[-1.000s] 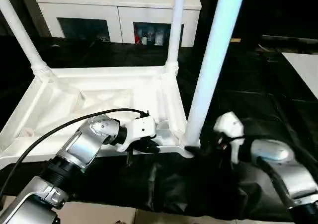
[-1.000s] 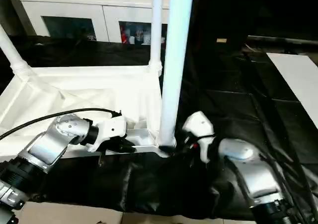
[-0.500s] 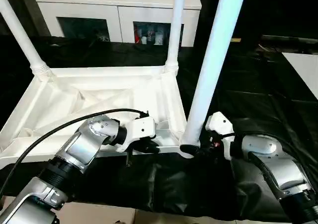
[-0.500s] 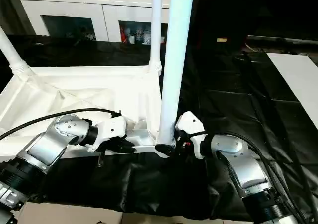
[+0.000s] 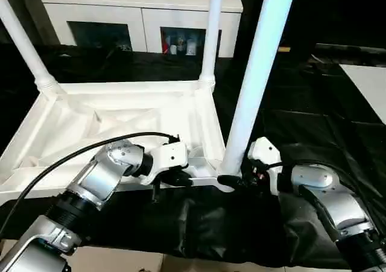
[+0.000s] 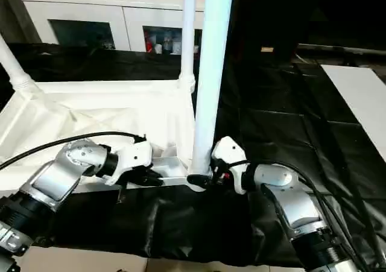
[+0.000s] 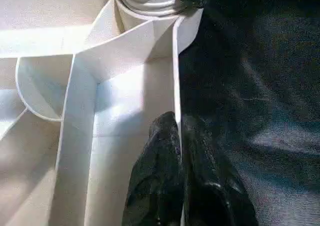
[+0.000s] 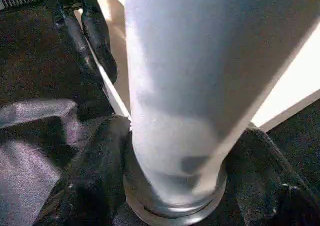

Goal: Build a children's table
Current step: Rotate leg to tighten

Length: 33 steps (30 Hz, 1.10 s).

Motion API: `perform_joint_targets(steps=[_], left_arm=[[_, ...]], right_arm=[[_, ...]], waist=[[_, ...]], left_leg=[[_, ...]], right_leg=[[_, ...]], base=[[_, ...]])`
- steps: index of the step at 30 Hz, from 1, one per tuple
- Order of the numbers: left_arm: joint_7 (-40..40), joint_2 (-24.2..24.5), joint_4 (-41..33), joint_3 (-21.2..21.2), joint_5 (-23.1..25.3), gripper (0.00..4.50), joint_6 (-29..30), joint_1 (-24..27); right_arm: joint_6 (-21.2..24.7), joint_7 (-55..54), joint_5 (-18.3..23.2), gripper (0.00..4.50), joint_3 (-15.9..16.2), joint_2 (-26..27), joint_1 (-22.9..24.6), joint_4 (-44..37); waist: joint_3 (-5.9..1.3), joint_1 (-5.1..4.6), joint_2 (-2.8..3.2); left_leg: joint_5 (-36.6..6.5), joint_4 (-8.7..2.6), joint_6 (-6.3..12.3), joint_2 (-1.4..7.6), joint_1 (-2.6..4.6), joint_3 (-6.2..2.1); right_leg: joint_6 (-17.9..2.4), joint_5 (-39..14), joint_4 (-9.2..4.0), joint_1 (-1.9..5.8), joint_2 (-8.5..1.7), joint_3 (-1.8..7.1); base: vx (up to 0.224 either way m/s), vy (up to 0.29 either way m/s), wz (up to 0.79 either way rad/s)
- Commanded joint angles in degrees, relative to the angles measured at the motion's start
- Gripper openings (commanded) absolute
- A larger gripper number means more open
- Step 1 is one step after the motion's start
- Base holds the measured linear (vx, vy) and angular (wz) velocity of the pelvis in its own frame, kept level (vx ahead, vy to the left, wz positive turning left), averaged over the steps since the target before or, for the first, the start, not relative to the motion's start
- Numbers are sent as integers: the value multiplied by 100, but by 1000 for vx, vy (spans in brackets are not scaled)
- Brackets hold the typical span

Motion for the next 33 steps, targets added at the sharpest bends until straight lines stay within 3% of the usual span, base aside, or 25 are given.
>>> perform_joint_targets(steps=[1,5,8,9,10,12,13,14,15,18,19,20,23,25,27,29,30,31,33], left_arm=[[-202,60,60,-318,140,0,96,185],[104,-76,174,-240,199,0,227,143],[1094,-655,666,36,304,0,551,-108],[1094,-655,666,36,304,0,551,-108],[1829,-1118,1028,316,278,0,860,-334],[2308,-1429,1269,519,233,0,1075,-492],[2592,-1588,1410,616,225,0,1111,-584],[3035,-1848,1631,773,195,0,1137,-729],[3262,-1983,1744,854,175,0,1143,-803],[3898,-2334,2033,950,257,0,971,-978],[3913,-2348,2044,955,259,0,965,-982],[4119,-2573,2237,976,324,0,823,-1073],[4120,-2670,2352,919,365,0,662,-1142],[3883,-2569,2358,797,415,0,445,-1136],[3633,-2418,2375,640,442,0,213,-1099],[3521,-2370,2370,588,447,0,97,-1082],[3459,-2348,2368,552,448,0,20,-1070],[3391,-2308,2368,493,475,0,-64,-1059],[3303,-2273,2377,436,491,0,-165,-1052]], right_arm=[[41,-124,-205,251,45,-50,98,209],[119,-576,-317,251,-27,143,86,280],[417,-1581,-492,250,-168,682,16,546],[417,-1581,-492,249,-168,682,16,546],[702,-2412,-472,249,-407,1171,-70,727],[870,-3006,-468,249,-589,1496,-157,866],[956,-3416,-449,249,-744,1704,-235,969],[1051,-4103,-401,249,-1016,2048,-373,1153],[1090,-4463,-371,249,-1162,2229,-446,1253],[1043,-5267,-152,249,-1534,2746,-724,1610],[1039,-5285,-149,249,-1543,2762,-735,1621],[900,-5513,-201,249,-1573,3016,-956,1822],[726,-5485,-480,247,-1403,3076,-1080,1842],[630,-5417,-494,247,-1463,3034,-982,1594],[517,-5485,-608,274,-1467,2846,-788,1200],[498,-5486,-632,285,-1475,2785,-715,1057],[487,-5489,-636,295,-1478,2750,-669,975],[510,-5505,-661,306,-1488,2687,-579,806],[544,-5500,-662,326,-1512,2629,-484,616]], waist=[[-300,-8,-4],[-283,-32,-10],[-244,-93,-24],[-246,-103,-23],[-251,-102,-34],[-250,-134,-39],[-253,-158,-54],[-237,-169,-23],[-249,-180,-29],[-259,-188,-42],[-267,-207,-23],[-276,-207,-40],[-292,-206,-52],[-314,-257,-46],[-374,-216,-44],[-372,-216,-47],[-394,-190,-62],[-410,-161,-30],[-383,-117,-50]], left_leg=[[-1213,-425,272,195,4,-36],[-1481,-454,184,199,15,-47],[-1903,-473,30,175,25,-66],[-2045,-465,-36,160,63,-79],[-2103,-465,-55,170,79,-92],[-2185,-463,-115,143,67,-119],[-2147,-484,-93,128,0,-135],[-2182,-489,-91,121,4,-134],[-2356,-450,-124,106,81,-141],[-2426,-458,-23,88,70,-151],[-2420,-472,0,85,33,-156],[-2379,-473,18,81,21,-153],[-2249,-479,59,81,-12,-154],[-1946,-502,130,108,-103,-162],[-1352,-435,247,120,-92,-125],[-1200,-415,310,117,-91,-91],[-667,-370,508,105,-103,-79],[-420,-356,626,105,-105,-72],[-343,-347,752,107,-98,-48]], right_leg=[[-1316,-1269,-297,260,-295,190],[-1243,-1547,-328,245,-284,182],[-1022,-2378,-412,211,-292,168],[-924,-2688,-458,167,-291,158],[-880,-2787,-475,163,-305,159],[-783,-2983,-491,141,-297,139],[-663,-3024,-495,198,-292,121],[-621,-3093,-510,166,-287,119],[-556,-3365,-571,100,-306,99],[-419,-3341,-603,94,-295,71],[-393,-3228,-589,110,-289,71],[-384,-3166,-590,118,-292,69],[-449,-2848,-549,135,-294,83],[-606,-2267,-473,200,-305,102],[-889,-1308,-386,222,-314,131],[-991,-1017,-359,212,-300,144],[-1258,-204,-254,256,-298,146],[-1373,89,-216,283,-308,141],[-1425,171,-227,280,-304,146]], base=[[0,0,0],[0,0,0],[0,0,0],[0,0,0],[0,0,0],[0,0,0],[-51,23,-6],[0,0,0],[0,0,0],[0,0,0],[0,0,0],[0,0,0],[0,0,0],[0,0,0],[0,0,0],[80,-11,7],[83,-13,7],[59,-13,1],[0,0,0]])
